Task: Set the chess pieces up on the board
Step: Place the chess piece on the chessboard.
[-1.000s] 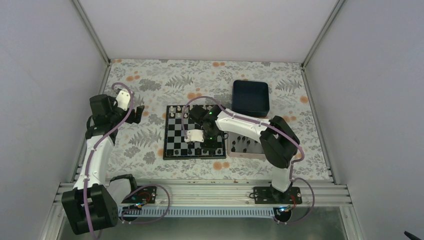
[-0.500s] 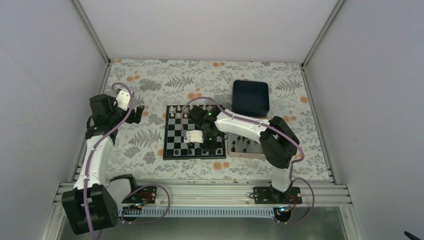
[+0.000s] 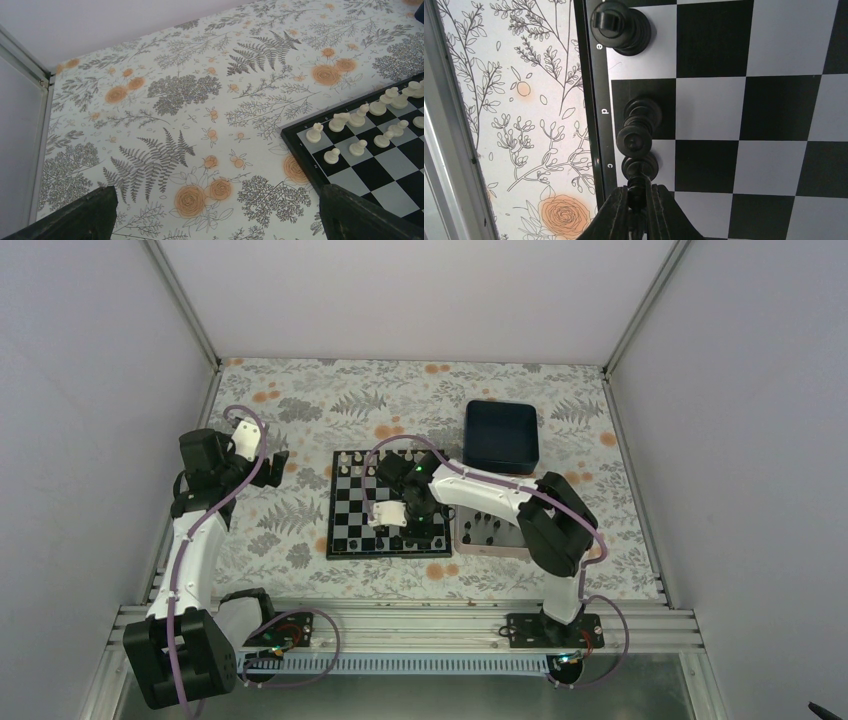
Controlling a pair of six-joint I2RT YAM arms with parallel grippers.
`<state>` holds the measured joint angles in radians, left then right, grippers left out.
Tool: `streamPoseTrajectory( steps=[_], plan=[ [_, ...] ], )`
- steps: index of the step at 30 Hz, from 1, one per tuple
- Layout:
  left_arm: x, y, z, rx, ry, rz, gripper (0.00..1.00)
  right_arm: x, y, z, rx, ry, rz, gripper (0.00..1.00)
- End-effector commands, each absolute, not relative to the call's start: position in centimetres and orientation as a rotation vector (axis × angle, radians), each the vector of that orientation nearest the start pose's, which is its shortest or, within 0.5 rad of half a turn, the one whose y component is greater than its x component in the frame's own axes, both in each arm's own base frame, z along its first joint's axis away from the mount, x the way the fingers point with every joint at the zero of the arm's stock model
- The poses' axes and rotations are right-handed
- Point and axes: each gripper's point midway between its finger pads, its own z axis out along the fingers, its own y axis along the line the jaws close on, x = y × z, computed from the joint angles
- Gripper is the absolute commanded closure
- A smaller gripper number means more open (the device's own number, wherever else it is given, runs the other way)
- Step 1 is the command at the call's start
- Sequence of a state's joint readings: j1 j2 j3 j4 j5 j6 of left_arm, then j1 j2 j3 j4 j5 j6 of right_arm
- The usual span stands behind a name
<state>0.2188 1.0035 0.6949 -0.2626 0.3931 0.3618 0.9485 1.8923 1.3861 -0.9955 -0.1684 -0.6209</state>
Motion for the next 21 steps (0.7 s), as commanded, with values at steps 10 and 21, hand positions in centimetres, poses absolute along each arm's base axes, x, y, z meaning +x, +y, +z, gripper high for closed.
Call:
streamPoseTrajectory(
  steps=[10, 21],
  plan=[
    [33.5, 0.9, 19.6, 0.369, 2.042, -0.062, 0.0, 20.1, 31.2, 7.0, -2.137, 2.145, 0.225, 0.62],
    [33.5, 0.8, 19.7, 0.37, 2.038, -0.065, 0.0, 27.1, 21.9, 15.2, -1.714, 2.244, 0.1, 0.5]
  ],
)
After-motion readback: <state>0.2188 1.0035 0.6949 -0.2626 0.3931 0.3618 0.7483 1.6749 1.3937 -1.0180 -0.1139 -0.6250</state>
